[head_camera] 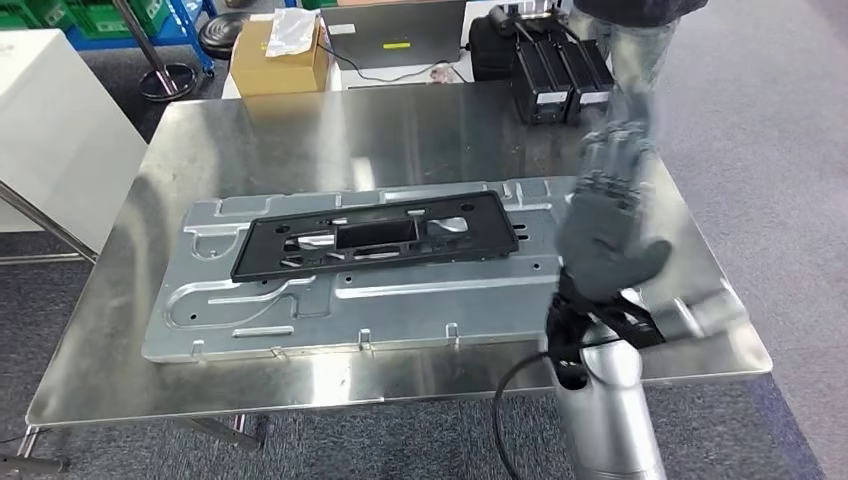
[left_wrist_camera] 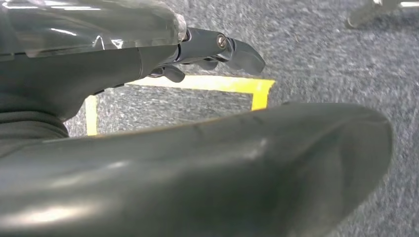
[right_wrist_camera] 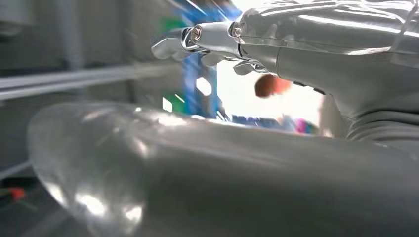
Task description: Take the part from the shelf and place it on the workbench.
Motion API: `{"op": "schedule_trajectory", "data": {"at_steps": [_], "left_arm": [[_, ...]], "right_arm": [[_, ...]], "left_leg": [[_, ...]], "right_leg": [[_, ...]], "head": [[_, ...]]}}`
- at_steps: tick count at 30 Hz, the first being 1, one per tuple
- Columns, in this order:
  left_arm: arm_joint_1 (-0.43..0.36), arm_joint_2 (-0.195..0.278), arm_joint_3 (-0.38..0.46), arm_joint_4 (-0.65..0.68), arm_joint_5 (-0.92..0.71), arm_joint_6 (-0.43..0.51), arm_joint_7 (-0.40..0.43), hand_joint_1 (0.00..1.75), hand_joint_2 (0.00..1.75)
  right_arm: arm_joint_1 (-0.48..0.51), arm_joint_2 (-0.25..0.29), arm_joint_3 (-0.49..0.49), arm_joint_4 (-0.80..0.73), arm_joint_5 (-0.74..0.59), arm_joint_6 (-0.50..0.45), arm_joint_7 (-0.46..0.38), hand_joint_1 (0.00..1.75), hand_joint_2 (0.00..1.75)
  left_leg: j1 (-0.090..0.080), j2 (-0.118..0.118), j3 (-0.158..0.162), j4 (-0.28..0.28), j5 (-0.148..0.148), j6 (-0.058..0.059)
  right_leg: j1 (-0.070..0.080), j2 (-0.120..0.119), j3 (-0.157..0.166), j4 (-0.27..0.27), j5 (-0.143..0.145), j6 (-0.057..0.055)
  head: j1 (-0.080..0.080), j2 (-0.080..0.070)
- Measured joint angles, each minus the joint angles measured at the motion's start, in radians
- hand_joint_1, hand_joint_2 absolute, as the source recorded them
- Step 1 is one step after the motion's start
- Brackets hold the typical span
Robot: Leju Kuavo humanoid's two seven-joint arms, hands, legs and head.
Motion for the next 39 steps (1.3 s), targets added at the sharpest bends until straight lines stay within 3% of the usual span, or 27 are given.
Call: {"op": "schedule_trajectory", "data": {"at_steps": [2, 3, 4, 6, 8, 9, 12, 13, 14, 17, 18, 19, 20, 22, 24, 25, 27, 29, 32, 33, 34, 35, 37, 39], "left_arm": [[0.001, -0.002, 0.007, 0.000, 0.005, 0.005, 0.005, 0.00, 0.00], [0.001, -0.003, 0.011, 0.000, 0.007, 0.006, 0.007, 0.00, 0.00], [0.001, -0.004, 0.013, 0.000, 0.008, 0.007, 0.008, 0.00, 0.00], [-0.002, -0.007, 0.016, 0.000, 0.008, 0.006, 0.009, 0.00, 0.00], [-0.008, -0.008, 0.016, 0.000, 0.008, 0.004, 0.008, 0.00, 0.00], [-0.011, -0.008, 0.016, 0.000, 0.008, 0.002, 0.007, 0.00, 0.00], [-0.009, -0.010, 0.017, 0.000, 0.006, 0.000, 0.005, 0.00, 0.00], [-0.008, -0.012, 0.016, 0.000, 0.006, 0.000, 0.005, 0.00, 0.00], [-0.008, -0.014, 0.016, 0.000, 0.005, -0.001, 0.006, 0.00, 0.00], [-0.009, -0.015, 0.016, 0.000, 0.005, -0.001, 0.006, 0.00, 0.00], [-0.008, -0.015, 0.016, 0.000, 0.005, -0.001, 0.007, 0.00, 0.00], [-0.008, -0.015, 0.016, 0.000, 0.005, -0.002, 0.007, 0.00, 0.00], [-0.008, -0.015, 0.017, 0.000, 0.004, -0.003, 0.008, 0.00, 0.00], [-0.006, -0.016, 0.017, 0.000, 0.002, -0.007, 0.009, 0.00, 0.00], [-0.004, -0.017, 0.016, 0.000, -0.002, -0.009, 0.007, 0.00, 0.00], [-0.003, -0.017, 0.016, 0.000, -0.004, -0.011, 0.003, 0.00, 0.00], [0.001, -0.017, 0.016, 0.000, -0.006, -0.014, -0.006, 0.00, 0.00], [0.008, -0.019, 0.016, 0.000, -0.009, -0.017, -0.016, 0.00, 0.00], [0.014, -0.023, 0.016, 0.000, -0.012, -0.018, -0.023, 0.00, 0.00], [0.014, -0.023, 0.016, 0.000, -0.014, -0.018, -0.022, 0.00, 0.00], [0.015, -0.023, 0.016, 0.000, -0.015, -0.018, -0.022, 0.00, 0.00], [0.014, -0.023, 0.016, 0.000, -0.018, -0.018, -0.022, 0.00, 0.00], [0.012, -0.021, 0.016, 0.000, -0.022, -0.018, -0.022, 0.00, 0.00], [0.006, -0.019, 0.016, 0.000, -0.025, -0.020, -0.022, 0.00, 0.00]], "right_arm": [[0.035, -0.045, 0.058, -0.089, 0.099, -0.149, 0.000, 0.00, 0.00], [0.048, -0.071, 0.091, -0.121, 0.150, -0.225, 0.000, 0.00, 0.00], [0.058, -0.098, 0.126, -0.144, 0.191, -0.286, 0.000, 0.00, 0.00], [0.074, -0.147, 0.191, -0.177, 0.243, -0.365, 0.001, 0.00, 0.00], [0.091, -0.185, 0.237, -0.197, 0.272, -0.408, 0.001, 0.00, 0.00], [0.102, -0.203, 0.253, -0.202, 0.282, -0.428, 0.001, 0.00, 0.00], [0.139, -0.253, 0.284, -0.202, 0.292, -0.483, 0.002, 0.00, 0.00], [0.152, -0.266, 0.289, -0.201, 0.289, -0.492, 0.002, 0.00, 0.00], [0.165, -0.276, 0.291, -0.199, 0.285, -0.496, 0.002, 0.00, 0.00], [0.217, -0.293, 0.279, -0.184, 0.276, -0.490, 0.003, 0.00, 0.00], [0.236, -0.294, 0.267, -0.172, 0.277, -0.488, 0.003, 0.00, 0.00], [0.255, -0.295, 0.250, -0.158, 0.282, -0.486, 0.003, 0.00, 0.00], [0.274, -0.292, 0.226, -0.139, 0.288, -0.485, 0.004, 0.00, 0.00], [0.314, -0.276, 0.155, -0.084, 0.300, -0.489, 0.004, 0.00, 0.00], [0.347, -0.254, 0.057, 0.002, 0.292, -0.505, 0.005, 0.00, 0.00], [0.358, -0.246, 0.004, 0.057, 0.277, -0.515, 0.006, 0.00, 0.00], [0.379, -0.235, -0.102, 0.180, 0.228, -0.536, 0.008, 0.00, 0.00], [0.402, -0.231, -0.189, 0.285, 0.177, -0.555, 0.008, 0.00, 0.00], [0.438, -0.222, -0.281, 0.383, 0.134, -0.568, 0.006, 0.00, 0.00], [0.447, -0.217, -0.307, 0.403, 0.126, -0.569, 0.006, 0.00, 0.00], [0.454, -0.210, -0.332, 0.420, 0.121, -0.570, 0.005, 0.00, 0.00], [0.458, -0.203, -0.355, 0.434, 0.120, -0.570, 0.005, 0.00, 0.00], [0.459, -0.190, -0.398, 0.461, 0.136, -0.571, 0.004, 0.00, 0.00], [0.455, -0.181, -0.435, 0.495, 0.167, -0.571, 0.003, 0.00, 0.00]], "left_leg": [[0.001, 0.000, -0.041, 0.124, -0.064, -0.003], [0.001, 0.000, -0.047, 0.156, -0.074, -0.003], [0.000, 0.000, -0.035, 0.148, -0.066, -0.001], [-0.001, 0.000, 0.043, 0.029, -0.014, 0.008], [-0.006, 0.000, 0.113, -0.097, 0.019, 0.019], [-0.010, 0.000, 0.126, -0.125, 0.024, 0.024], [-0.013, 0.000, 0.119, -0.139, 0.045, 0.038], [-0.011, 0.002, 0.115, -0.144, 0.057, 0.044], [-0.008, 0.005, 0.107, -0.148, 0.070, 0.050], [-0.007, 0.010, 0.073, -0.150, 0.098, 0.059], [-0.007, 0.011, 0.061, -0.148, 0.105, 0.058], [-0.007, 0.011, 0.049, -0.146, 0.112, 0.056], [-0.007, 0.011, 0.037, -0.142, 0.118, 0.054], [-0.007, 0.010, 0.017, -0.132, 0.127, 0.046], [-0.008, 0.008, 0.006, -0.122, 0.135, 0.036], [-0.009, 0.006, 0.003, -0.119, 0.140, 0.031], [-0.008, 0.003, -0.002, -0.117, 0.147, 0.019], [-0.005, -0.001, -0.020, -0.084, 0.106, 0.008], [-0.002, -0.001, -0.065, 0.086, -0.029, -0.002], [-0.002, 0.000, -0.071, 0.138, -0.050, -0.003], [-0.002, 0.000, -0.063, 0.162, -0.049, -0.002], [-0.003, -0.001, -0.037, 0.147, -0.030, 0.001], [-0.008, -0.001, 0.060, 0.024, 0.016, 0.017], [-0.015, -0.001, 0.148, -0.113, 0.023, 0.032]], "right_leg": [[0.002, -0.001, -0.006, 0.000, 0.004, -0.006], [0.003, -0.001, -0.009, 0.001, 0.007, -0.007], [0.004, 0.000, -0.013, 0.001, 0.010, -0.008], [0.006, 0.003, -0.020, 0.003, 0.018, -0.005], [0.008, 0.004, -0.023, 0.003, 0.028, 0.003], [0.008, 0.003, -0.023, 0.003, 0.033, 0.009], [0.004, 0.001, -0.025, -0.002, 0.046, 0.029], [0.003, 0.002, -0.031, 0.007, 0.033, 0.035], [0.003, 0.003, -0.043, 0.034, 0.001, 0.040], [-0.001, 0.003, -0.090, 0.203, -0.137, 0.052], [-0.002, 0.002, -0.094, 0.247, -0.153, 0.056], [-0.004, 0.002, -0.083, 0.261, -0.146, 0.058], [-0.006, 0.002, -0.054, 0.241, -0.124, 0.059], [-0.009, 0.001, 0.046, 0.115, -0.087, 0.058], [-0.005, 0.002, 0.120, 0.003, -0.088, 0.049], [-0.002, 0.003, 0.131, -0.020, -0.094, 0.043], [-0.002, -0.001, 0.124, -0.026, -0.085, 0.027], [-0.004, -0.007, 0.109, -0.030, -0.068, 0.009], [-0.002, -0.011, 0.075, -0.030, -0.042, -0.003], [0.000, -0.011, 0.062, -0.028, -0.033, -0.003], [0.001, -0.011, 0.049, -0.025, -0.025, -0.003], [0.003, -0.010, 0.038, -0.022, -0.018, -0.002], [0.005, -0.009, 0.020, -0.017, -0.006, 0.000], [0.007, -0.008, 0.012, -0.015, 0.008, 0.008]], "head": [[0.000, 0.000], [0.000, 0.000], [0.000, 0.000], [0.000, 0.000], [0.000, 0.000], [0.001, 0.000], [0.001, 0.000], [0.002, 0.000], [0.003, 0.000], [0.006, 0.000], [0.006, 0.000], [0.006, 0.000], [0.006, 0.000], [0.006, 0.000], [0.005, 0.000], [0.005, 0.000], [0.006, 0.000], [0.005, 0.000], [0.005, 0.000], [0.005, 0.000], [0.005, 0.000], [0.005, 0.000], [0.005, 0.000], [0.005, 0.000]]}}
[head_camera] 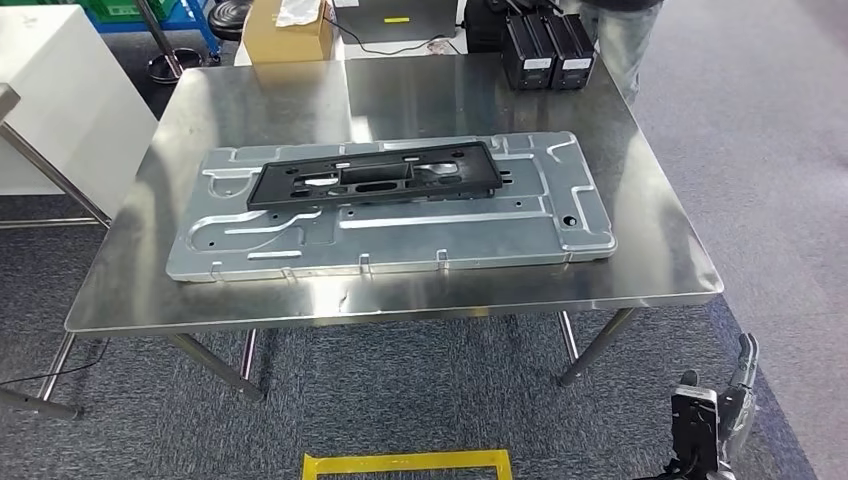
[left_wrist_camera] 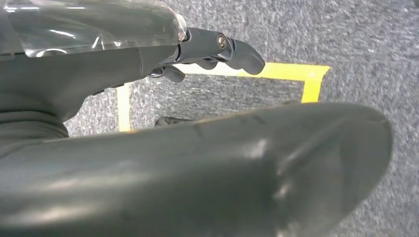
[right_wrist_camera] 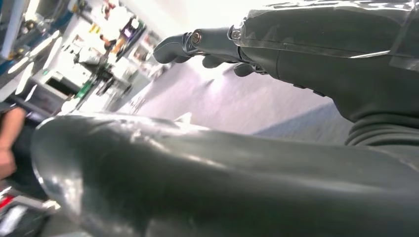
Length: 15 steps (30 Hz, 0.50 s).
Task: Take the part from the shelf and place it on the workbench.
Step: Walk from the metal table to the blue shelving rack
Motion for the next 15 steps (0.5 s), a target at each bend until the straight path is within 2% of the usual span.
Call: {"op": "schedule_trajectory", "data": {"at_steps": [1, 3, 4, 5, 6, 8, 9, 10, 11, 12, 13, 14, 15], "left_arm": [[-0.003, 0.001, 0.000, 0.000, -0.001, -0.001, 0.000, 0.00, 0.00], [-0.004, 0.001, 0.000, 0.000, -0.006, -0.004, -0.001, 0.00, 0.00], [-0.005, 0.000, 0.000, 0.000, -0.009, -0.006, -0.001, 0.00, 0.00], [-0.006, -0.002, -0.001, 0.000, -0.012, -0.007, 0.000, 0.00, 0.00], [-0.007, -0.003, -0.001, 0.000, -0.016, -0.008, 0.001, 0.00, 0.00], [-0.006, -0.008, -0.002, 0.001, -0.026, -0.010, 0.005, 0.00, 0.00], [-0.005, -0.010, -0.003, 0.002, -0.033, -0.012, 0.009, 0.00, 0.00], [-0.004, -0.012, -0.006, 0.003, -0.043, -0.016, 0.016, 0.00, 0.00], [-0.003, -0.014, -0.011, 0.005, -0.055, -0.021, 0.024, 0.00, 0.00], [-0.003, -0.016, -0.017, 0.007, -0.066, -0.026, 0.034, 0.00, 0.00], [-0.003, -0.018, -0.023, 0.009, -0.075, -0.031, 0.043, 0.00, 0.00], [-0.003, -0.020, -0.029, 0.010, -0.082, -0.034, 0.052, 0.00, 0.00], [-0.002, -0.022, -0.034, 0.012, -0.088, -0.037, 0.062, 0.00, 0.00]], "right_arm": [[-0.006, 0.004, -0.018, 0.027, 0.029, 0.003, 0.000, 0.00, 0.00], [-0.035, 0.004, -0.047, 0.125, 0.132, 0.015, 0.011, 0.00, 0.00], [-0.058, 0.001, -0.060, 0.207, 0.210, 0.026, 0.026, 0.00, 0.00], [-0.083, -0.005, -0.069, 0.303, 0.286, 0.042, 0.047, 0.00, 0.00], [-0.106, -0.011, -0.077, 0.402, 0.354, 0.065, 0.076, 0.00, 0.00], [-0.140, -0.020, -0.080, 0.586, 0.454, 0.169, 0.188, 0.00, 0.00], [-0.149, -0.022, -0.075, 0.662, 0.494, 0.253, 0.283, 0.00, 0.00], [-0.155, -0.022, -0.066, 0.732, 0.534, 0.367, 0.414, 0.00, 0.00], [-0.157, -0.022, -0.053, 0.792, 0.568, 0.491, 0.558, 0.00, 0.00], [-0.155, -0.020, -0.040, 0.843, 0.591, 0.605, 0.692, 0.00, 0.00], [-0.153, -0.015, -0.029, 0.887, 0.600, 0.701, 0.809, 0.00, 0.00], [-0.150, -0.009, -0.022, 0.921, 0.596, 0.760, 0.888, 0.00, 0.00], [-0.147, 0.000, -0.020, 0.948, 0.586, 0.795, 0.942, 0.00, 0.00]], "left_leg": [[-0.003, 0.000, 0.019, -0.035, -0.005, 0.005], [-0.004, 0.002, 0.018, -0.056, 0.007, 0.012], [-0.002, 0.005, 0.015, -0.065, 0.020, 0.018], [0.001, 0.009, 0.009, -0.073, 0.034, 0.025], [0.003, 0.011, -0.001, -0.079, 0.049, 0.030], [0.002, 0.013, -0.029, -0.077, 0.071, 0.035], [0.001, 0.013, -0.044, -0.073, 0.081, 0.034], [0.002, 0.013, -0.059, -0.068, 0.089, 0.032], [0.003, 0.012, -0.076, -0.060, 0.096, 0.029], [0.004, 0.011, -0.092, -0.050, 0.102, 0.026], [0.004, 0.010, -0.108, -0.038, 0.105, 0.022], [0.004, 0.009, -0.124, -0.024, 0.108, 0.016], [0.002, 0.010, -0.136, -0.012, 0.111, 0.009]], "right_leg": [[-0.001, -0.001, -0.002, -0.001, 0.008, 0.006], [-0.003, 0.000, -0.003, -0.008, 0.024, 0.019], [-0.003, 0.002, -0.005, -0.007, 0.020, 0.025], [-0.003, 0.005, -0.010, 0.008, -0.003, 0.030], [-0.004, 0.007, -0.020, 0.040, -0.043, 0.034], [-0.007, 0.009, -0.050, 0.152, -0.140, 0.040], [-0.008, 0.009, -0.060, 0.208, -0.165, 0.043], [-0.010, 0.008, -0.059, 0.243, -0.166, 0.046], [-0.012, 0.008, -0.042, 0.247, -0.146, 0.049], [-0.016, 0.008, -0.010, 0.217, -0.117, 0.051], [-0.021, 0.008, 0.035, 0.159, -0.098, 0.054], [-0.022, 0.009, 0.080, 0.092, -0.095, 0.055], [-0.021, 0.010, 0.111, 0.041, -0.100, 0.052]], "head": [[0.000, 0.000], [-0.001, 0.000], [-0.001, 0.000], [-0.001, 0.000], [0.000, 0.000], [0.001, 0.000], [0.001, 0.000], [0.001, 0.000], [0.001, 0.000], [0.001, 0.000], [0.001, 0.000], [0.001, 0.000], [0.001, 0.000]]}}
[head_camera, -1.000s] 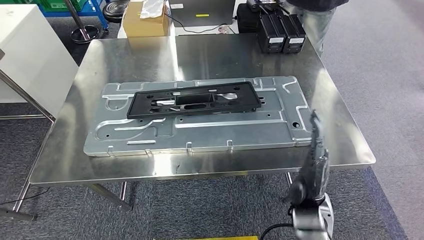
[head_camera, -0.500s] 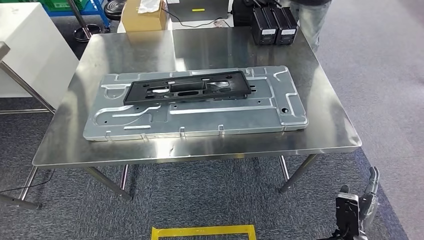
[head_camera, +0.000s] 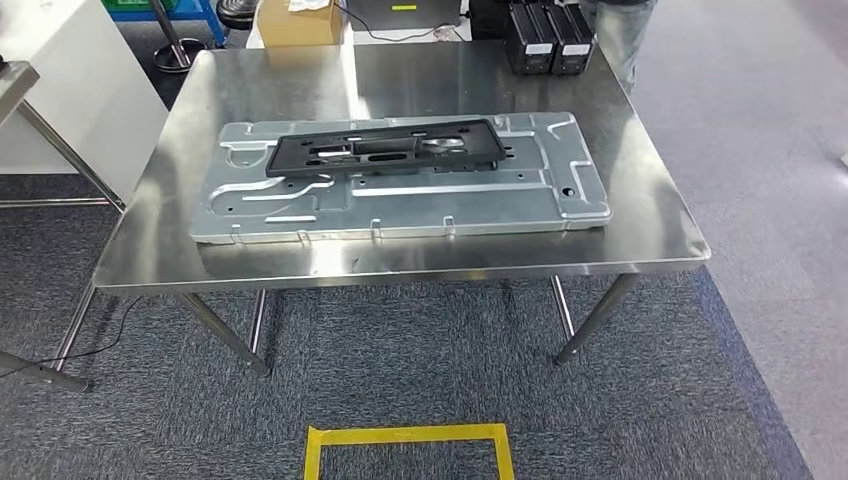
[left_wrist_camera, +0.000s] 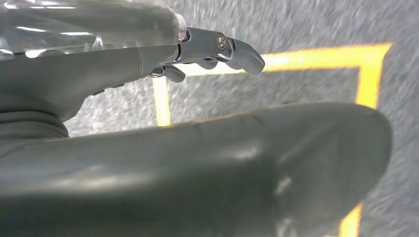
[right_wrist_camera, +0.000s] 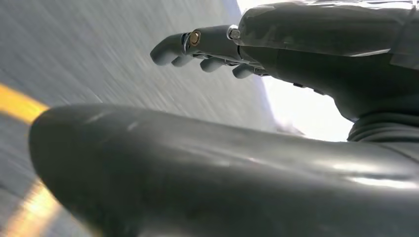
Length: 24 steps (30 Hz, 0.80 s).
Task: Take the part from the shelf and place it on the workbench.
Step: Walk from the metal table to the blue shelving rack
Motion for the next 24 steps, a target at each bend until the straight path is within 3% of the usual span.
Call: {"op": "schedule_trajectory", "data": {"at_steps": [2, 4, 6, 8, 9, 10, 11, 12, 14, 16, 17, 19, 20, 21, 24], "left_arm": [[-0.001, -0.002, -0.010, 0.003, -0.012, -0.004, 0.019, 0.00, 0.00], [-0.001, -0.007, -0.019, 0.005, -0.026, -0.004, 0.037, 0.00, 0.00], [0.003, -0.013, -0.027, 0.007, -0.040, -0.003, 0.054, 0.00, 0.00], [0.006, -0.019, -0.040, 0.011, -0.056, -0.005, 0.069, 0.00, 0.00], [0.006, -0.022, -0.047, 0.012, -0.063, -0.006, 0.074, 0.00, 0.00], [0.005, -0.024, -0.055, 0.014, -0.070, -0.008, 0.079, 0.00, 0.00], [0.005, -0.026, -0.061, 0.014, -0.075, -0.010, 0.082, 0.00, 0.00], [0.005, -0.028, -0.067, 0.015, -0.078, -0.011, 0.084, 0.00, 0.00], [0.002, -0.031, -0.076, 0.016, -0.080, -0.012, 0.086, 0.00, 0.00], [-0.005, -0.032, -0.084, 0.016, -0.078, -0.009, 0.083, 0.00, 0.00], [-0.008, -0.033, -0.087, 0.016, -0.075, -0.008, 0.079, 0.00, 0.00], [-0.008, -0.033, -0.089, 0.016, -0.069, -0.005, 0.067, 0.00, 0.00], [-0.007, -0.034, -0.089, 0.016, -0.066, -0.004, 0.061, 0.00, 0.00], [-0.006, -0.034, -0.089, 0.016, -0.064, -0.004, 0.057, 0.00, 0.00], [-0.006, -0.032, -0.089, 0.017, -0.058, -0.003, 0.046, 0.00, 0.00]], "right_arm": [[0.001, 0.014, 0.000, 0.039, -0.017, 0.038, 0.074, 0.00, 0.00], [0.001, 0.025, -0.002, 0.070, -0.031, 0.050, 0.118, 0.00, 0.00], [0.001, 0.034, -0.010, 0.091, -0.048, 0.040, 0.132, 0.00, 0.00], [0.001, 0.040, -0.026, 0.101, -0.067, 0.020, 0.125, 0.00, 0.00], [0.001, 0.042, -0.035, 0.105, -0.075, 0.011, 0.118, 0.00, 0.00], [0.002, 0.044, -0.045, 0.109, -0.082, 0.003, 0.110, 0.00, 0.00], [0.002, 0.046, -0.053, 0.112, -0.087, -0.002, 0.102, 0.00, 0.00], [0.002, 0.047, -0.060, 0.115, -0.089, -0.006, 0.094, 0.00, 0.00], [0.002, 0.048, -0.070, 0.118, -0.088, -0.009, 0.079, 0.00, 0.00], [0.002, 0.049, -0.075, 0.121, -0.081, -0.006, 0.067, 0.00, 0.00], [0.002, 0.049, -0.076, 0.123, -0.075, -0.002, 0.061, 0.00, 0.00], [0.002, 0.048, -0.077, 0.128, -0.063, 0.010, 0.045, 0.00, 0.00], [0.002, 0.047, -0.077, 0.130, -0.059, 0.016, 0.036, 0.00, 0.00], [0.000, 0.046, -0.076, 0.132, -0.055, 0.021, 0.026, 0.00, 0.00], [-0.004, 0.046, -0.076, 0.135, -0.049, 0.024, -0.011, 0.00, 0.00]], "left_leg": [[-0.002, 0.004, -0.014, 0.012, 0.008, -0.014], [0.001, 0.005, -0.020, 0.018, 0.010, -0.028], [0.006, 0.004, -0.039, 0.066, -0.052, -0.038], [0.008, 0.003, -0.066, 0.176, -0.161, -0.045], [0.008, 0.003, -0.073, 0.233, -0.196, -0.045], [0.008, 0.003, -0.071, 0.274, -0.207, -0.045], [0.008, 0.003, -0.054, 0.289, -0.192, -0.042], [0.006, 0.002, -0.022, 0.272, -0.162, -0.037], [0.000, 0.002, 0.085, 0.156, -0.119, -0.022], [-0.009, 0.003, 0.186, 0.009, -0.136, -0.006], [-0.013, 0.003, 0.211, -0.036, -0.147, 0.001], [-0.013, 0.005, 0.213, -0.066, -0.139, 0.011], [-0.011, 0.007, 0.205, -0.071, -0.125, 0.016], [-0.008, 0.009, 0.195, -0.075, -0.110, 0.023], [-0.007, 0.012, 0.149, -0.068, -0.076, 0.032]], "right_leg": [[0.007, 0.004, 0.017, -0.042, -0.015, -0.014], [0.008, 0.002, 0.002, -0.042, -0.003, -0.034], [0.007, -0.003, -0.019, -0.045, 0.018, -0.051], [0.010, -0.005, -0.048, -0.043, 0.040, -0.059], [0.013, -0.005, -0.063, -0.042, 0.051, -0.060], [0.016, -0.006, -0.079, -0.041, 0.063, -0.060], [0.018, -0.007, -0.094, -0.039, 0.074, -0.060], [0.020, -0.007, -0.110, -0.038, 0.085, -0.060], [0.024, -0.006, -0.133, -0.035, 0.105, -0.057], [0.025, -0.008, -0.144, -0.034, 0.125, -0.050], [0.024, -0.010, -0.147, -0.036, 0.136, -0.045], [0.021, -0.012, -0.151, -0.041, 0.154, -0.033], [0.021, -0.010, -0.155, -0.037, 0.144, -0.027], [0.021, -0.007, -0.162, -0.016, 0.113, -0.022], [0.015, -0.003, -0.199, 0.147, -0.029, -0.008]], "head": [[-0.001, 0.000], [-0.001, 0.000], [-0.002, 0.000], [-0.002, 0.000], [-0.002, 0.000], [-0.002, 0.000], [-0.002, 0.000], [-0.002, 0.000], [-0.002, 0.000], [-0.002, 0.000], [-0.001, 0.000], [-0.001, 0.000], [-0.001, 0.000], [0.000, 0.000], [0.000, 0.000]]}}
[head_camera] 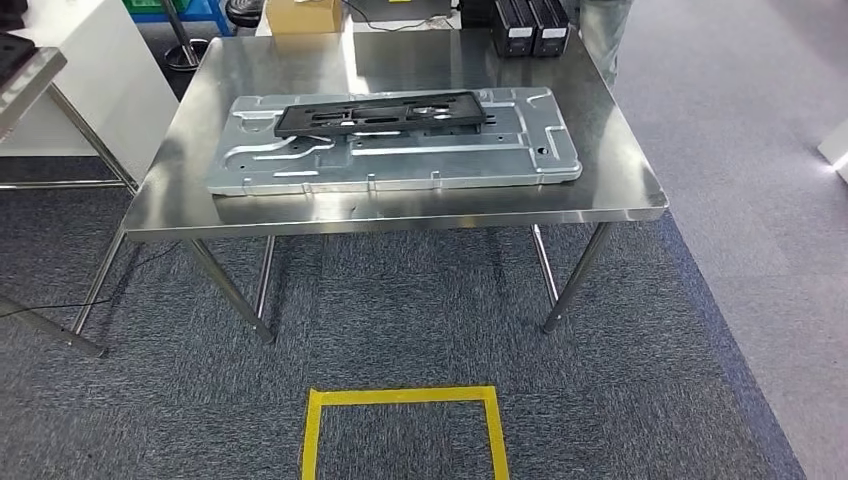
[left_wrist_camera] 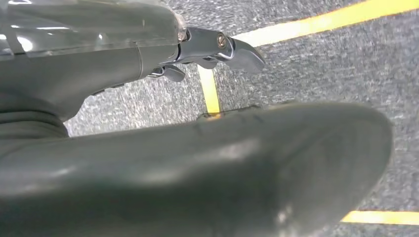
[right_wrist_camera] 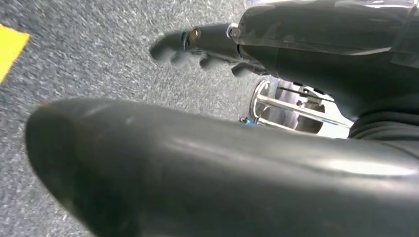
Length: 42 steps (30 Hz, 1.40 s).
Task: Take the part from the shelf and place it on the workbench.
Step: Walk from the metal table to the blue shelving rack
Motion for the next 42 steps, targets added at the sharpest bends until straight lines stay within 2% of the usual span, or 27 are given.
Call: {"op": "schedule_trajectory", "data": {"at_steps": [1, 3, 4, 5, 7, 8, 11, 13, 15, 16, 17, 18, 20, 22, 24, 26, 27, 29, 31, 32, 33, 35, 37, 38, 39, 41, 42], "left_arm": [[0.000, 0.001, 0.000, 0.000, 0.000, 0.000, -0.004, 0.00, 0.00], [0.001, 0.003, -0.002, 0.000, -0.004, -0.001, -0.015, 0.00, 0.00], [0.000, 0.005, -0.004, 0.000, -0.007, -0.002, -0.021, 0.00, 0.00], [0.000, 0.007, -0.006, 0.000, -0.011, -0.002, -0.027, 0.00, 0.00], [0.000, 0.014, -0.011, 0.000, -0.014, -0.004, -0.039, 0.00, 0.00], [-0.001, 0.017, -0.013, 0.000, -0.014, -0.003, -0.043, 0.00, 0.00], [-0.001, 0.023, -0.017, 0.000, -0.010, 0.001, -0.050, 0.00, 0.00], [-0.001, 0.025, -0.018, 0.000, -0.009, 0.007, -0.051, 0.00, 0.00], [-0.002, 0.026, -0.019, 0.000, -0.009, 0.013, -0.053, 0.00, 0.00], [-0.003, 0.026, -0.020, 0.000, -0.009, 0.016, -0.055, 0.00, 0.00], [-0.003, 0.026, -0.021, 0.000, -0.010, 0.018, -0.057, 0.00, 0.00], [-0.003, 0.027, -0.022, 0.000, -0.010, 0.020, -0.060, 0.00, 0.00], [-0.005, 0.031, -0.024, 0.000, -0.012, 0.021, -0.066, 0.00, 0.00], [-0.007, 0.039, -0.026, 0.000, -0.014, 0.020, -0.071, 0.00, 0.00], [-0.008, 0.047, -0.028, 0.000, -0.015, 0.019, -0.074, 0.00, 0.00], [-0.010, 0.051, -0.028, 0.000, -0.015, 0.019, -0.076, 0.00, 0.00], [-0.010, 0.052, -0.029, 0.000, -0.015, 0.019, -0.076, 0.00, 0.00], [-0.009, 0.054, -0.029, 0.000, -0.015, 0.018, -0.077, 0.00, 0.00], [-0.005, 0.056, -0.029, 0.000, -0.015, 0.018, -0.079, 0.00, 0.00], [-0.004, 0.058, -0.029, 0.000, -0.015, 0.018, -0.080, 0.00, 0.00], [-0.003, 0.058, -0.029, 0.000, -0.015, 0.017, -0.083, 0.00, 0.00], [-0.004, 0.059, -0.030, 0.000, -0.017, 0.016, -0.088, 0.00, 0.00], [-0.004, 0.061, -0.032, 0.000, -0.020, 0.013, -0.091, 0.00, 0.00], [-0.005, 0.063, -0.033, 0.000, -0.021, 0.012, -0.092, 0.00, 0.00], [-0.006, 0.064, -0.034, 0.000, -0.022, 0.011, -0.092, 0.00, 0.00], [-0.008, 0.066, -0.036, 0.000, -0.022, 0.010, -0.092, 0.00, 0.00], [-0.007, 0.067, -0.037, 0.000, -0.022, 0.009, -0.091, 0.00, 0.00]], "right_arm": [[-0.001, 0.000, 0.000, 0.001, 0.002, -0.004, -0.018, 0.00, 0.00], [-0.004, 0.001, 0.000, 0.002, 0.003, -0.014, -0.053, 0.00, 0.00], [-0.007, 0.001, -0.001, 0.002, 0.002, -0.019, -0.069, 0.00, 0.00], [-0.011, 0.002, -0.001, 0.002, 0.002, -0.025, -0.083, 0.00, 0.00], [-0.016, 0.006, -0.002, 0.002, 0.001, -0.038, -0.106, 0.00, 0.00], [-0.018, 0.008, -0.002, 0.002, 0.001, -0.044, -0.116, 0.00, 0.00], [-0.023, 0.011, -0.003, 0.003, 0.005, -0.061, -0.147, 0.00, 0.00], [-0.026, 0.011, -0.005, 0.005, 0.006, -0.069, -0.169, 0.00, 0.00], [-0.028, 0.011, -0.009, 0.006, 0.005, -0.076, -0.189, 0.00, 0.00], [-0.027, 0.011, -0.012, 0.006, 0.004, -0.078, -0.197, 0.00, 0.00], [-0.027, 0.011, -0.016, 0.006, 0.003, -0.079, -0.202, 0.00, 0.00], [-0.027, 0.012, -0.018, 0.006, 0.003, -0.079, -0.206, 0.00, 0.00], [-0.028, 0.016, -0.021, 0.006, 0.001, -0.079, -0.211, 0.00, 0.00], [-0.031, 0.026, -0.024, 0.006, -0.002, -0.078, -0.215, 0.00, 0.00], [-0.031, 0.035, -0.026, 0.007, -0.005, -0.077, -0.217, 0.00, 0.00], [-0.029, 0.039, -0.028, 0.008, -0.006, -0.076, -0.219, 0.00, 0.00], [-0.029, 0.041, -0.028, 0.009, -0.006, -0.076, -0.219, 0.00, 0.00], [-0.030, 0.044, -0.028, 0.010, -0.006, -0.075, -0.219, 0.00, 0.00], [-0.031, 0.046, -0.028, 0.011, -0.006, -0.075, -0.219, 0.00, 0.00], [-0.030, 0.047, -0.028, 0.011, -0.005, -0.074, -0.218, 0.00, 0.00], [-0.030, 0.047, -0.028, 0.011, -0.004, -0.072, -0.217, 0.00, 0.00], [-0.030, 0.047, -0.029, 0.011, 0.001, -0.068, -0.213, 0.00, 0.00], [-0.031, 0.048, -0.029, 0.011, 0.009, -0.062, -0.205, 0.00, 0.00], [-0.031, 0.049, -0.029, 0.011, 0.012, -0.059, -0.200, 0.00, 0.00], [-0.031, 0.050, -0.029, 0.012, 0.014, -0.055, -0.195, 0.00, 0.00], [-0.029, 0.053, -0.029, 0.012, 0.018, -0.051, -0.188, 0.00, 0.00], [-0.029, 0.054, -0.029, 0.013, 0.021, -0.051, -0.186, 0.00, 0.00]], "left_leg": [[0.000, 0.000, -0.018, 0.007, 0.009, -0.002], [0.003, 0.002, -0.055, 0.027, 0.022, -0.008], [0.006, 0.002, -0.073, 0.041, 0.027, -0.013], [0.007, 0.003, -0.092, 0.055, 0.030, -0.018], [0.006, 0.004, -0.122, 0.084, 0.035, -0.030], [0.005, 0.005, -0.131, 0.092, 0.039, -0.036], [0.010, 0.005, -0.145, 0.103, 0.040, -0.057], [0.013, -0.002, -0.166, 0.158, -0.026, -0.066], [0.014, -0.007, -0.197, 0.274, -0.120, -0.071], [0.014, -0.008, -0.206, 0.327, -0.145, -0.070], [0.014, -0.008, -0.200, 0.354, -0.148, -0.067], [0.012, -0.009, -0.179, 0.346, -0.131, -0.061], [0.005, -0.024, -0.090, 0.231, -0.076, -0.040], [-0.003, -0.053, -0.002, 0.089, -0.062, -0.017], [-0.009, -0.065, 0.025, 0.030, -0.066, -0.007], [-0.009, -0.051, 0.020, 0.011, -0.041, -0.001], [-0.007, -0.043, 0.016, 0.000, -0.026, 0.004], [-0.001, -0.025, -0.002, -0.012, 0.001, 0.009], [-0.002, -0.008, -0.029, -0.006, 0.018, 0.010], [-0.001, 0.001, -0.045, 0.001, 0.025, 0.008], [-0.001, 0.010, -0.061, 0.009, 0.031, 0.005], [0.000, 0.023, -0.093, 0.032, 0.038, -0.001], [-0.001, 0.032, -0.120, 0.058, 0.041, -0.010], [-0.002, 0.035, -0.129, 0.068, 0.043, -0.016], [-0.003, 0.037, -0.136, 0.074, 0.047, -0.022], [0.000, 0.036, -0.141, 0.081, 0.052, -0.034], [0.002, 0.028, -0.147, 0.092, 0.037, -0.041]], "right_leg": [[-0.003, 0.000, -0.005, 0.052, -0.015, 0.004], [-0.010, 0.000, 0.025, 0.071, 0.018, 0.011], [-0.015, -0.001, 0.066, 0.030, 0.044, 0.015], [-0.018, -0.001, 0.116, -0.033, 0.051, 0.019], [-0.017, 0.001, 0.186, -0.144, 0.032, 0.014], [-0.014, 0.002, 0.196, -0.169, 0.019, 0.006], [-0.011, 0.004, 0.177, -0.177, 0.032, -0.025], [-0.012, 0.004, 0.157, -0.179, 0.053, -0.040], [-0.008, 0.008, 0.130, -0.177, 0.074, -0.045], [-0.005, 0.011, 0.116, -0.177, 0.084, -0.046], [-0.002, 0.015, 0.102, -0.176, 0.095, -0.047], [0.001, 0.020, 0.089, -0.175, 0.105, -0.046], [0.005, 0.030, 0.069, -0.175, 0.124, -0.045], [0.005, 0.040, 0.056, -0.177, 0.144, -0.039], [-0.001, 0.050, 0.051, -0.186, 0.164, -0.027], [-0.003, 0.053, 0.048, -0.195, 0.176, -0.015], [-0.001, 0.047, 0.043, -0.186, 0.161, -0.012], [0.000, 0.023, 0.021, -0.111, 0.073, -0.008], [-0.003, 0.013, -0.003, 0.011, -0.013, 0.000], [-0.006, 0.011, -0.006, 0.057, -0.021, 0.004], [-0.008, 0.008, 0.005, 0.075, -0.005, 0.009], [-0.014, -0.001, 0.078, 0.010, 0.049, 0.014], [-0.011, -0.015, 0.175, -0.126, 0.048, 0.011], [-0.008, -0.019, 0.204, -0.175, 0.035, 0.006], [-0.004, -0.019, 0.215, -0.200, 0.023, -0.002], [-0.004, -0.017, 0.207, -0.206, 0.028, -0.019], [-0.005, -0.018, 0.201, -0.207, 0.036, -0.028]], "head": [[0.000, 0.000], [0.000, 0.000], [0.000, 0.000], [0.000, 0.000], [0.000, 0.000], [-0.001, 0.000], [-0.001, 0.000], [-0.001, 0.000], [-0.002, 0.000], [-0.002, 0.000], [-0.002, 0.000], [-0.002, 0.000], [-0.002, 0.000], [-0.002, 0.000], [-0.002, 0.000], [-0.003, 0.000], [-0.002, 0.000], [0.000, 0.000], [0.001, 0.000], [0.001, 0.000], [0.001, 0.000], [0.001, 0.000], [0.000, 0.000], [0.000, 0.000], [0.000, 0.000], [0.000, 0.000], [-0.001, 0.000]]}}
